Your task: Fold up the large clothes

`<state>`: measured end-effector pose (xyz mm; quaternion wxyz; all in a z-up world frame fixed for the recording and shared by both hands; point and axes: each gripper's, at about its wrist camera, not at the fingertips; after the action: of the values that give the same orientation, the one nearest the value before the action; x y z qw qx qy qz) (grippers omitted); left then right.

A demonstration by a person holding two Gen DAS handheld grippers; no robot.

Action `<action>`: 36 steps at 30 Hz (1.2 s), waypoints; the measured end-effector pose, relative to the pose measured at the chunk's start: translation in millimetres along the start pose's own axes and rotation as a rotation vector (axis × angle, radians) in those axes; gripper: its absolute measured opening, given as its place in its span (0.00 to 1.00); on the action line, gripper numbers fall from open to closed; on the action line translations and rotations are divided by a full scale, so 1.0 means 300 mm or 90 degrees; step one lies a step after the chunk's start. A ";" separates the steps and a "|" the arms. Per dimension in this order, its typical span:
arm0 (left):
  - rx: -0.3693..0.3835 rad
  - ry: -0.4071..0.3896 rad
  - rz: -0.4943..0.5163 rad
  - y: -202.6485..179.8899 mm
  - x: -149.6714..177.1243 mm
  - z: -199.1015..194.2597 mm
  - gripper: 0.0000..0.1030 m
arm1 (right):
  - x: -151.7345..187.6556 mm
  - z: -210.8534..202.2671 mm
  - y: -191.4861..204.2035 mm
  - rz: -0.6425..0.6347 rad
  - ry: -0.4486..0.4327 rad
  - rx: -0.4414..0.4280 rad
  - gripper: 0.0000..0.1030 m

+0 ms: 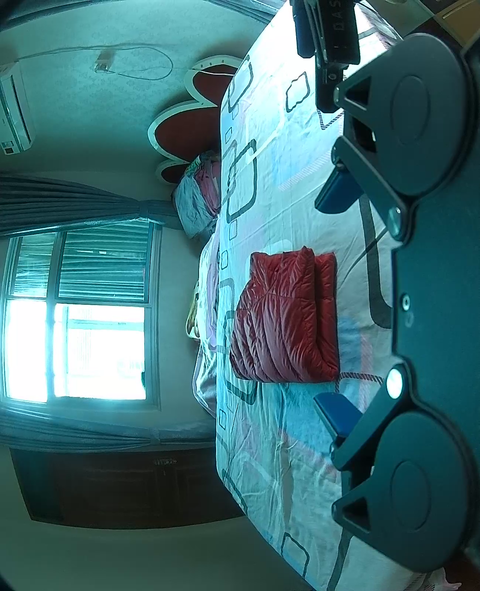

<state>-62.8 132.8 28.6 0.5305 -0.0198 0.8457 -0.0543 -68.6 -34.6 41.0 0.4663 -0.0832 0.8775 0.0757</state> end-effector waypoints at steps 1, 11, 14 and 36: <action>0.000 0.000 0.000 -0.001 0.000 -0.001 1.00 | 0.000 0.001 0.000 0.000 0.000 0.000 1.00; 0.003 -0.004 0.002 0.016 -0.006 0.003 1.00 | -0.006 0.006 0.001 -0.007 -0.003 -0.003 1.00; 0.003 -0.004 0.002 0.014 -0.006 0.003 1.00 | -0.007 0.007 0.003 -0.009 -0.003 -0.005 1.00; 0.011 -0.004 0.008 0.030 -0.012 0.013 1.00 | -0.006 0.005 -0.002 -0.009 -0.006 -0.006 1.00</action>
<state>-57.4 141.8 29.2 0.5337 -0.0102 0.8436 -0.0585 -66.3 -34.6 41.7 0.4705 -0.0914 0.8742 0.0772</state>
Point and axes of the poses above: each gripper's, at about its wrist camera, not at the fingertips, and z roughly the way its jaws point, y to its left, x to its underside, and after that the axes turned 5 degrees about -z, right-handed
